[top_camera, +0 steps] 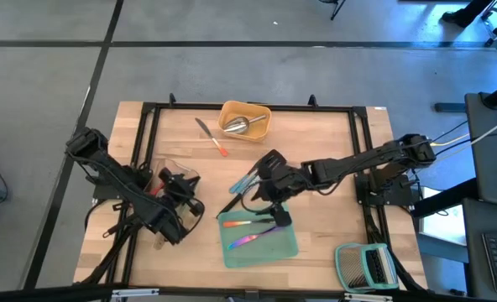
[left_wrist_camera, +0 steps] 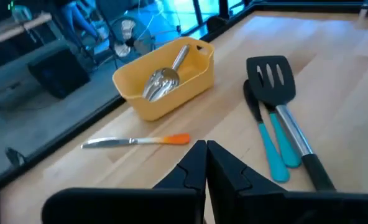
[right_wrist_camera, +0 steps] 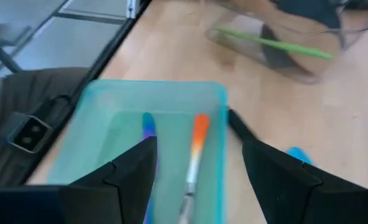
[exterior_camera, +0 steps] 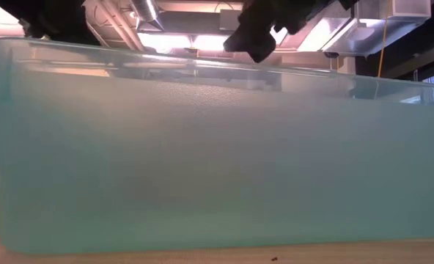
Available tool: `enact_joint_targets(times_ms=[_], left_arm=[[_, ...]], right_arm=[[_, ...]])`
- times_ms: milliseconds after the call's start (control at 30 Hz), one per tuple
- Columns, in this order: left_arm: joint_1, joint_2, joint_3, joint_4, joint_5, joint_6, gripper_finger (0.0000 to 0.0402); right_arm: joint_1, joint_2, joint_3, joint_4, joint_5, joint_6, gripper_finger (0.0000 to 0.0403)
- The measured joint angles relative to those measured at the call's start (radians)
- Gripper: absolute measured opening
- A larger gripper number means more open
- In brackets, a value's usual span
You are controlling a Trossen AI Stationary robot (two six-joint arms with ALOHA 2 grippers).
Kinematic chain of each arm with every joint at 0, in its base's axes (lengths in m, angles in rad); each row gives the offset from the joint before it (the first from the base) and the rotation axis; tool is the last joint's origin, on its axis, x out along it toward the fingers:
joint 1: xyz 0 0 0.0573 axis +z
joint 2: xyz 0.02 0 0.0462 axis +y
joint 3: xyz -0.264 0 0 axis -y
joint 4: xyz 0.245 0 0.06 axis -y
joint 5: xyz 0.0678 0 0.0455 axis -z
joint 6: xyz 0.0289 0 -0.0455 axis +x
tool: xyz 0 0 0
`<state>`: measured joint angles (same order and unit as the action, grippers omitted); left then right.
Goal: Pick & Place Kitchen Items
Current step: Put the orange table knife into the green bin
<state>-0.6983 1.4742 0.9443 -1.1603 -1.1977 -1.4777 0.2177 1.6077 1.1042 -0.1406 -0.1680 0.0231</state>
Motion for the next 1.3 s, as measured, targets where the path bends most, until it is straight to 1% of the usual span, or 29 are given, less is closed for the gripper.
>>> enact_joint_targets(times_ms=[67, 200, 267, 400, 433, 567, 800, 900, 1000, 1067, 1133, 1233, 1300], left_arm=[[0.000, 0.001, -0.001, 0.047, -0.017, 0.060, 0.0002], [0.000, 0.005, -0.024, 0.217, -0.057, 0.235, 0.0003], [0.000, 0.005, -0.047, 0.312, -0.127, 0.328, 0.0003], [-0.001, 0.005, -0.094, 0.441, -0.325, 0.463, 0.0001], [-0.004, 0.005, -0.109, 0.455, -0.353, 0.481, 0.0002], [0.012, 0.005, -0.147, 0.433, -0.365, 0.526, 0.0002], [0.040, 0.005, -0.168, 0.437, -0.372, 0.556, 0.0001], [0.066, 0.005, -0.168, 0.488, -0.373, 0.557, 0.0001], [0.096, 0.005, -0.168, 0.576, -0.375, 0.587, 0.0001], [0.110, 0.006, -0.168, 0.661, -0.366, 0.657, 0.0001], [0.122, 0.017, -0.168, 0.773, -0.324, 0.756, 0.0001], [0.150, 0.062, -0.168, 1.004, -0.207, 0.932, 0.0001], [0.174, 0.119, -0.168, 1.210, -0.094, 1.102, 0.0001]], right_arm=[[0.020, 0.000, 0.000, 0.002, 0.000, 0.034, 0.0240], [0.064, 0.000, 0.000, 0.006, 0.005, 0.070, 0.0240], [0.086, 0.000, 0.000, 0.009, 0.021, 0.089, 0.0240], [0.129, 0.000, 0.000, 0.009, 0.046, 0.131, 0.0240], [0.139, 0.000, 0.000, 0.013, 0.046, 0.142, 0.0240], [0.182, 0.000, 0.000, 0.050, 0.051, 0.161, 0.0240], [0.238, 0.000, -0.001, 0.084, 0.198, 0.172, 0.0240], [0.251, 0.000, -0.025, 0.112, 0.241, 0.151, 0.0240], [0.257, 0.000, -0.055, 0.130, 0.254, 0.148, 0.0240], [0.257, 0.000, -0.071, 0.131, 0.254, 0.144, 0.0240], [0.256, 0.000, -0.096, 0.143, 0.260, 0.123, 0.0240], [0.256, -0.017, -0.151, 0.183, 0.272, 0.095, 0.0240], [0.254, -0.049, -0.196, 0.229, 0.295, 0.081, 0.0240]])
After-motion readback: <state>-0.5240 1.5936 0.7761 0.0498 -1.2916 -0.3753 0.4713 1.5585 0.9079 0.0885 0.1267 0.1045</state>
